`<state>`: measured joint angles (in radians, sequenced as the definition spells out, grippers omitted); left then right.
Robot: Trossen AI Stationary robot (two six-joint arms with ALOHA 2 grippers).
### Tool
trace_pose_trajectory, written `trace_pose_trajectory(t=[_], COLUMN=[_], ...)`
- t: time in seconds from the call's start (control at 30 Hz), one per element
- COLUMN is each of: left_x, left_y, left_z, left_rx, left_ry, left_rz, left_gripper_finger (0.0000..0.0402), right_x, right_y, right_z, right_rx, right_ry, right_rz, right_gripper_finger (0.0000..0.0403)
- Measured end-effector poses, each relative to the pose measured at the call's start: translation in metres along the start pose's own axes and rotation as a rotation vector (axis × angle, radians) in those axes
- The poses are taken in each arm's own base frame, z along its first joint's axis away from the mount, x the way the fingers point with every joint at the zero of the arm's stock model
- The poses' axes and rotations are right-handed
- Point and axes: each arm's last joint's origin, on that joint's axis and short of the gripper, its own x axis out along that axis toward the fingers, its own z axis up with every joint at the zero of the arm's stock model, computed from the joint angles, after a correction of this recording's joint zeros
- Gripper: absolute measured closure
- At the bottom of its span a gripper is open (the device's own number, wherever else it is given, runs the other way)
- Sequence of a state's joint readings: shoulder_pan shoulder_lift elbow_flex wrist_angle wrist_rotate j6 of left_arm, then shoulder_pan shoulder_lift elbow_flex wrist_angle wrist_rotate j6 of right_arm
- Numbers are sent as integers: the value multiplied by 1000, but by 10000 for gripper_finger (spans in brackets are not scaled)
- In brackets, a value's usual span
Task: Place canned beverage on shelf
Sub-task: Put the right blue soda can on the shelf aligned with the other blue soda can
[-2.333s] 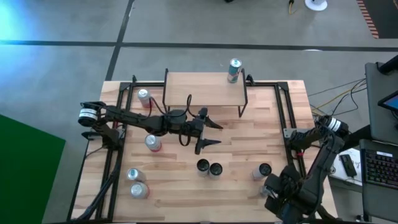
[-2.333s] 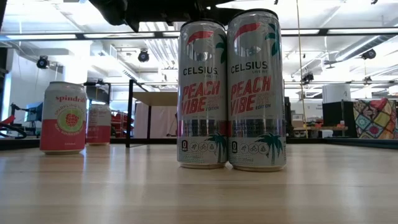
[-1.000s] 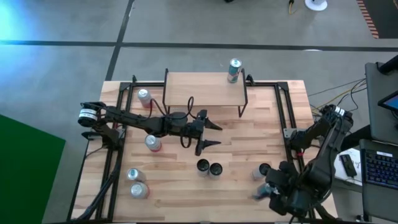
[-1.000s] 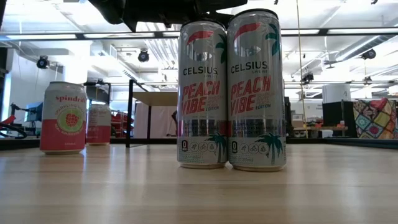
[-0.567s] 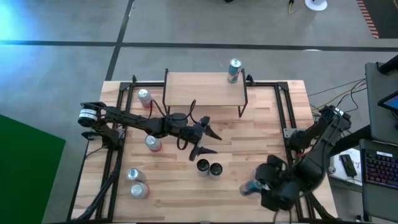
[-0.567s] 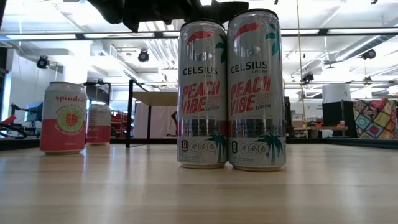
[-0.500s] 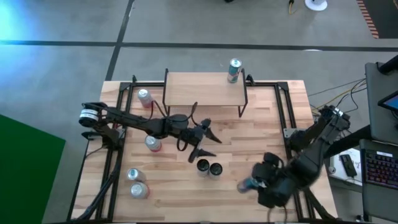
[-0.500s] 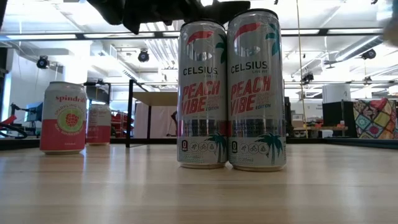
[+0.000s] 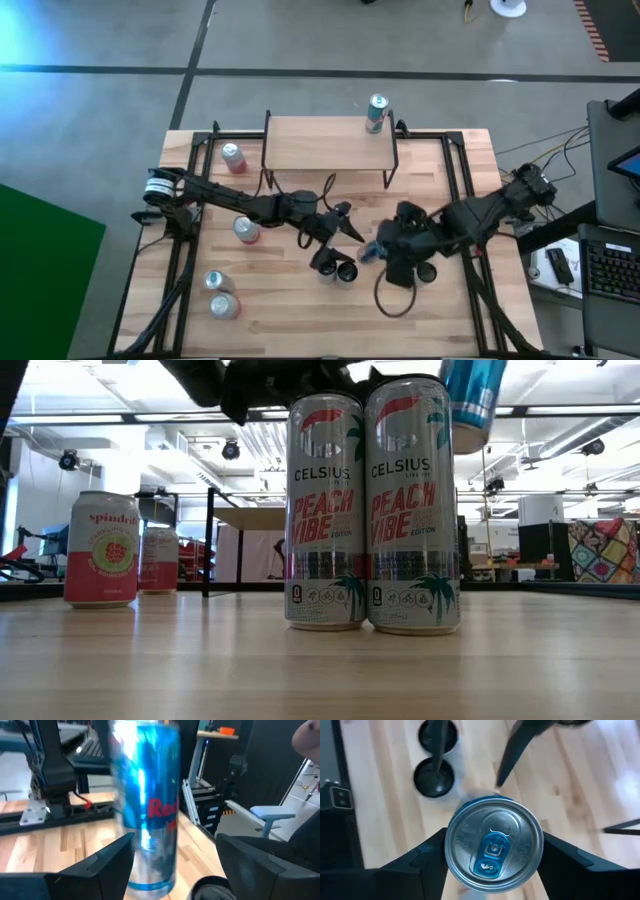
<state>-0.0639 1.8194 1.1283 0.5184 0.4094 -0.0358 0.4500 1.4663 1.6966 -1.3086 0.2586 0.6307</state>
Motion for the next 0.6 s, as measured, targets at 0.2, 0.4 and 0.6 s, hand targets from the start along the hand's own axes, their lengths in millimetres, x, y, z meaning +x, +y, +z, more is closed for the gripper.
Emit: trace_pose_trajectory(t=[0.2, 0.4, 0.6], left_x=[15, 27, 35], left_y=[10, 16, 18], left_z=[-3, 0, 0], left_rx=[-6, 14, 47], left_ry=[139, 168, 166], left_rz=[102, 140, 123], left_gripper_finger=[137, 137, 137], right_x=[-3, 0, -1], right_y=[-5, -6, -3], right_z=[8, 6, 5], right_rx=[-25, -52, -126], right_ry=[2, 24, 18], right_rz=[12, 2, 11], right_gripper_finger=[161, 161, 161])
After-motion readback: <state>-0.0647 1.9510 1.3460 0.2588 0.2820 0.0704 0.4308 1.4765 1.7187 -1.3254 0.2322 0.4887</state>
